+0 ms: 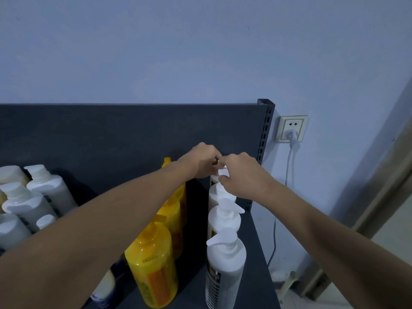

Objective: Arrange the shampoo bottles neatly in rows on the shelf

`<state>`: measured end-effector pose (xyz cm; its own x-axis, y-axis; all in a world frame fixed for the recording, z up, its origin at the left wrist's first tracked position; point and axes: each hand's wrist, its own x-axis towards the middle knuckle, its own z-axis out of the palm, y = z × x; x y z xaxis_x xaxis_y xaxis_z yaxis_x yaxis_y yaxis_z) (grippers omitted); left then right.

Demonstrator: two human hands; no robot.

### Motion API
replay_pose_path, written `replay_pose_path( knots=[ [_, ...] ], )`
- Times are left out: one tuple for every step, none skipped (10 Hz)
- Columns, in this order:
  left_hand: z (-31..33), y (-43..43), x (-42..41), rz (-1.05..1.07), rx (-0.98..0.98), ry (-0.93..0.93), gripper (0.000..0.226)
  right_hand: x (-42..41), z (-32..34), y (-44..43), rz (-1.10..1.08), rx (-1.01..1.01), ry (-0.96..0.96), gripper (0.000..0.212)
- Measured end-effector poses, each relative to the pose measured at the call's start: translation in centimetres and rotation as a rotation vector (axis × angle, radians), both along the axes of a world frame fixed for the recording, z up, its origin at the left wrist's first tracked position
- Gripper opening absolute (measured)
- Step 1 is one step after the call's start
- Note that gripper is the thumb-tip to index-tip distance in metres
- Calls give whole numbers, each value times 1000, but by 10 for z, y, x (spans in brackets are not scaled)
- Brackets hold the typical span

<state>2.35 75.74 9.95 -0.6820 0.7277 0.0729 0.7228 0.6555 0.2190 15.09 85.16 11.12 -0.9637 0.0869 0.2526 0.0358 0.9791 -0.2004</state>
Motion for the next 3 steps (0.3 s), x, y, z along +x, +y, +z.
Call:
replay_pose_path(
  knots=[
    [3, -12, 0, 22, -7, 19, 16, 3, -3, -3, -22, 37, -19, 26],
    [7, -42, 0, 17, 46, 72, 22, 3, -5, -12, -33, 163, 51, 29],
    [13, -78, 2, 19, 127, 99, 29, -2, 1, -28, -1, 172, 109, 37]
  ],
)
